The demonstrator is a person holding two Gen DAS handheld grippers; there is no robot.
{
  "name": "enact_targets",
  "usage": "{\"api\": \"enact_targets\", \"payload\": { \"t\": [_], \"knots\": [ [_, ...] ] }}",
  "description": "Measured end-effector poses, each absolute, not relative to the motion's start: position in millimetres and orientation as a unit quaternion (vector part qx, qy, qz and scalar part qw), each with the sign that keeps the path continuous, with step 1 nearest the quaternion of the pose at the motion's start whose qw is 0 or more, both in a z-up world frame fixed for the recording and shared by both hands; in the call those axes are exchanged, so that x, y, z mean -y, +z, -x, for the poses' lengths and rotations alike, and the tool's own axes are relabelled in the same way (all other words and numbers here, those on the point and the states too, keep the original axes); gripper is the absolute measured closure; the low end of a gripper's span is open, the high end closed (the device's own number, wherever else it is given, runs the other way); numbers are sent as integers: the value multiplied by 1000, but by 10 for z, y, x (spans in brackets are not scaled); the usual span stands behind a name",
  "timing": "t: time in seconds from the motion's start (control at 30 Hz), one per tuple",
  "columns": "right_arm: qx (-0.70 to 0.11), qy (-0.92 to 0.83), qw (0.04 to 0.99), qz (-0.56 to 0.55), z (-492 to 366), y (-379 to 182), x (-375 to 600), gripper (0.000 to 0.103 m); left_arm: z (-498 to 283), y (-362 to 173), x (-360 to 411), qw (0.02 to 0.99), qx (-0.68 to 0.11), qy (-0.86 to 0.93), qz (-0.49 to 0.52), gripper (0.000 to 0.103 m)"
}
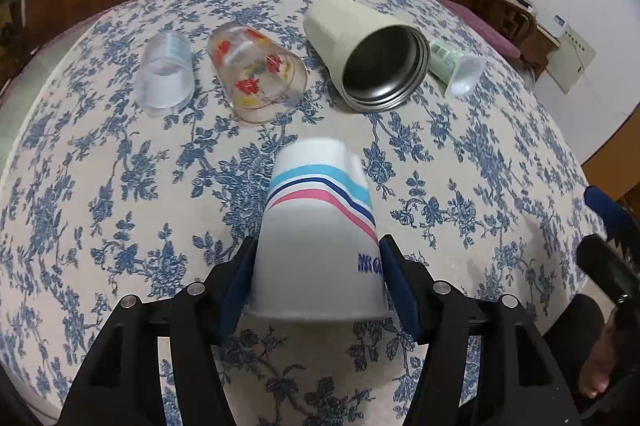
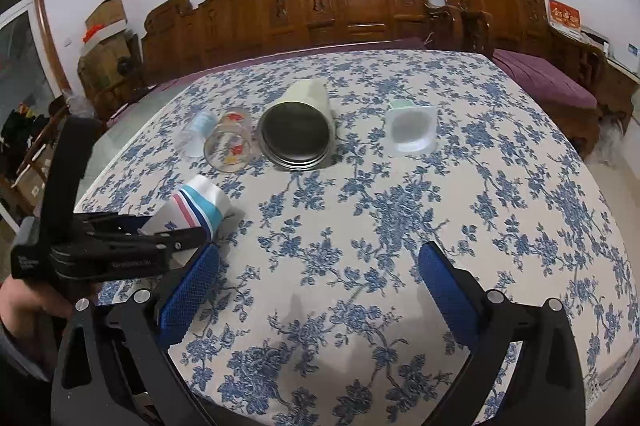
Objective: Flip cup upside down
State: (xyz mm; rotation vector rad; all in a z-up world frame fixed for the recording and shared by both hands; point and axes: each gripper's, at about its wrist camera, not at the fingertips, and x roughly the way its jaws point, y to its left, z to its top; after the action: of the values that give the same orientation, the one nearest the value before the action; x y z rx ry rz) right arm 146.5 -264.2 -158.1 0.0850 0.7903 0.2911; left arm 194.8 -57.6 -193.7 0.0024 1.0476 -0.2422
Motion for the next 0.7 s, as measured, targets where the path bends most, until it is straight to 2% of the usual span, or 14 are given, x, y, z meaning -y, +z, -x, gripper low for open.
{"api": "enact_targets", "payload": {
  "t": [0.1,0.17,0.3,0.43,0.53,0.7],
  "knots": [
    [-383,139,912,-38,-1465,-1570,2641,3,-1964,-1944,598,858,-501,-114,-5,39],
    [-382,139,913,-36,-1468,-1540,2627,3,-1947,-1888,571,860,-495,-120,4,31],
    [-378,141,914,-33,-1481,-1446,2580,3,-1855,-1701,440,873,-473,-116,14,27],
    [-377,149,914,-35,-1520,-1352,2481,3,-1750,-1473,224,894,-437,-99,20,18],
    [-379,158,911,-30,-1561,-1296,2330,3,-1681,-1291,35,914,-401,-63,7,8],
    [-403,174,898,-34,-1652,-1300,2083,6,-1617,-1107,-235,927,-374,-29,-7,8]
  ]
}}
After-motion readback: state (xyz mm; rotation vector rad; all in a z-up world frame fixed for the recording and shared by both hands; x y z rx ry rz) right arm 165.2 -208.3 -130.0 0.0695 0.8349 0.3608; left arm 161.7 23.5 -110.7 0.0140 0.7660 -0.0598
